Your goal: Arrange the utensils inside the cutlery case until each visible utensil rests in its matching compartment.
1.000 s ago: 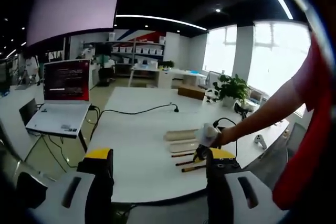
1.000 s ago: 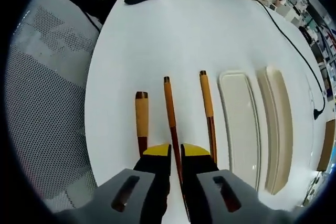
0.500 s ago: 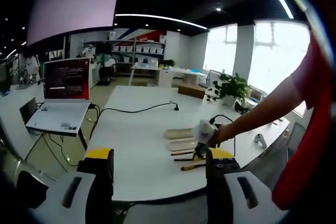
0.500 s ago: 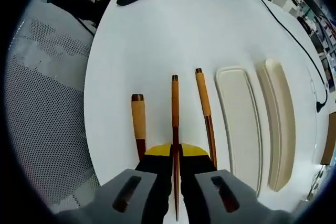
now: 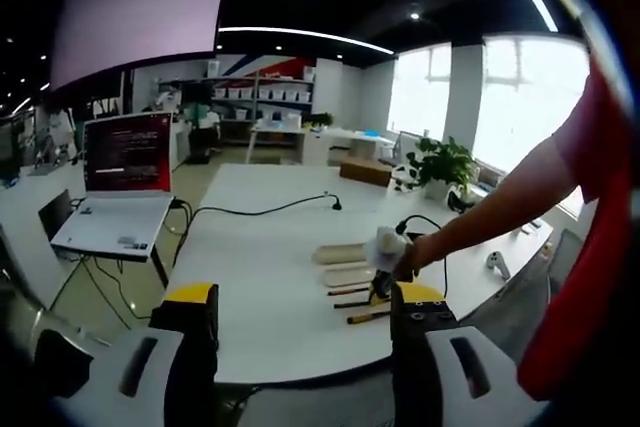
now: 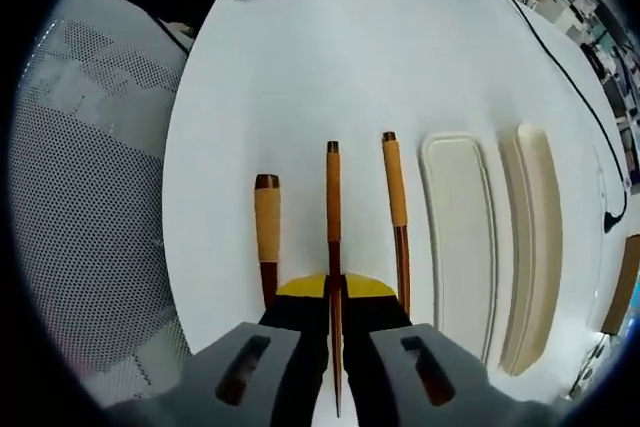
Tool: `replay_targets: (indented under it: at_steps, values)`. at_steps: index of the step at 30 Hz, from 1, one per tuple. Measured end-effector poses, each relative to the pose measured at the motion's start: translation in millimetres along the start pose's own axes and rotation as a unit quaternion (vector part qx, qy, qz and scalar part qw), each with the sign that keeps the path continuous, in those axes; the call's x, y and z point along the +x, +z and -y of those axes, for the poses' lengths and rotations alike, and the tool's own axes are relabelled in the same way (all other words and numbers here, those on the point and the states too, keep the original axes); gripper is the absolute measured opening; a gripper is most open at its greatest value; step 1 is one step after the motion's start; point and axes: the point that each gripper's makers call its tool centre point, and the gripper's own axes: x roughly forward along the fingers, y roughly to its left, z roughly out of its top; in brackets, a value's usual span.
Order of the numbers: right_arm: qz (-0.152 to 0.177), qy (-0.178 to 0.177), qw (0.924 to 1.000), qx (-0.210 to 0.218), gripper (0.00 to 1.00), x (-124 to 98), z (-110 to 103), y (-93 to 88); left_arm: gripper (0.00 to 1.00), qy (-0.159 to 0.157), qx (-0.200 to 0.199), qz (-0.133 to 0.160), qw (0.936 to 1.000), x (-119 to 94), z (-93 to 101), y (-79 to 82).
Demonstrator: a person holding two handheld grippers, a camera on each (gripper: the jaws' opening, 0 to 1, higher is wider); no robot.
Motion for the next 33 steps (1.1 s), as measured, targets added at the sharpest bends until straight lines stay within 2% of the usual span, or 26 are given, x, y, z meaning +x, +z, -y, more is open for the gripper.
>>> replay_targets:
  at_steps: [5,7,13,23,29,33]
  values:
    - [0.004,0.008,0.9998,0.016,0.00,-2.6,3.2,-1.6,0.71,-0.002,0.011,0.003,0.9999,-0.4,0.1,5.7]
    - [0.017,0.002,0.9998,-0.010,0.00,-7.6,5.1,3.8,0.71,-0.002,0.013,0.005,0.9999,-1.3,-0.4,7.6]
    - [0.015,0.002,0.9999,-0.008,0.00,-20.5,0.3,5.2,0.70,-0.003,0.014,0.005,0.9999,-3.1,0.3,6.1]
    - [0.010,-0.006,0.9999,-0.011,0.00,-26.4,-1.4,0.2,0.70,-0.009,0.014,0.009,0.9998,-4.0,2.6,5.0]
    - [0.018,-0.004,0.9997,0.018,0.00,-36.8,-2.9,7.3,0.70,-0.010,0.014,0.008,0.9998,-4.0,1.5,4.3]
    - [0.017,0.002,0.9997,0.018,0.00,-51.1,-3.0,12.0,0.70,-0.011,0.017,0.007,0.9998,-3.1,1.1,4.9]
